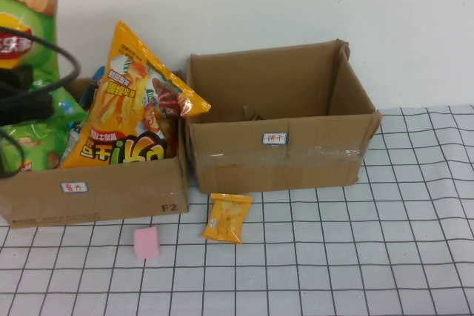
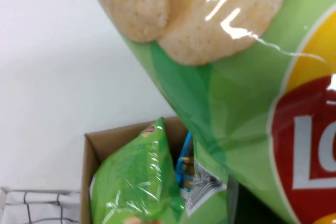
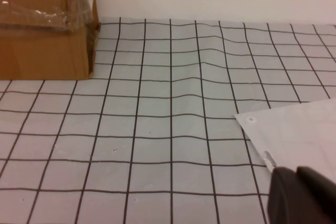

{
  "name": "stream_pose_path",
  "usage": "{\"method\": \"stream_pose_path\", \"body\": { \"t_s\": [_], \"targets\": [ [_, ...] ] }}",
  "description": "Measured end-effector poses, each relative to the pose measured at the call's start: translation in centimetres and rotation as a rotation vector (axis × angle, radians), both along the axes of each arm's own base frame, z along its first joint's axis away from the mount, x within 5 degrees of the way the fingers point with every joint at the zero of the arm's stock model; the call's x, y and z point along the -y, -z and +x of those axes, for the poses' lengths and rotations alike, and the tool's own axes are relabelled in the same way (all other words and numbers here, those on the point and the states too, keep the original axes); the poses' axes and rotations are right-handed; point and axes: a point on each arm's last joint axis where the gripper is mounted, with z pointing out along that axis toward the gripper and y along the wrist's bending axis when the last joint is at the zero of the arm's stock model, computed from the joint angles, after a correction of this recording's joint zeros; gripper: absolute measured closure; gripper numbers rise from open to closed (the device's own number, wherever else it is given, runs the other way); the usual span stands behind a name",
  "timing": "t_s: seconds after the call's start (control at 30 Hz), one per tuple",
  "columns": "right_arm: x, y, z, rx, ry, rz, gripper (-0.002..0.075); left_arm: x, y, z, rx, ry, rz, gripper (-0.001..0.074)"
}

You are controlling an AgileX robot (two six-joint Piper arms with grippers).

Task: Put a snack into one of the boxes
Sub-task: Place the potato chip in the potato chip box

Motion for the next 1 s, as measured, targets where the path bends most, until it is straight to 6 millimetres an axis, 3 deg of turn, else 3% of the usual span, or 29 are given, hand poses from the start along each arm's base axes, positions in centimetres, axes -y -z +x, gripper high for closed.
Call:
{"method": "stream_pose_path", "body": {
  "t_s": [0.2,0.43,0.53,0.67,0.83,1.0],
  "targets": [
    [-0.1,0.0,0.0,-0.001,-0.001,0.016,0.0727,-0.1,3.6,5.9,-0.078,-0.022,0.032,0.0467],
    [-0.4,0.0,0.0,-0.003,-0.008,0.109,0.0727,-2.7,7.5,12.2,-0.143,-0.141,-0.056,0.0468],
    [-0.5,0.0,0.0,-0.004,-0.009,0.129,0.0727,-2.7,9.7,14.6,-0.193,-0.149,-0.087,0.0467],
    [-0.5,0.0,0.0,-0.004,-0.010,0.140,0.0727,-1.1,12.6,17.1,-0.317,-0.096,-0.095,0.0361],
    [-0.7,0.0,0.0,-0.005,-0.011,0.190,0.0727,0.4,12.2,18.5,-0.355,-0.033,-0.076,0.0204],
    [-1.5,-0.1,-0.1,-0.021,-0.009,0.458,0.0727,0.5,9.4,17.3,-0.403,0.020,-0.029,0.0180]
  ]
}}
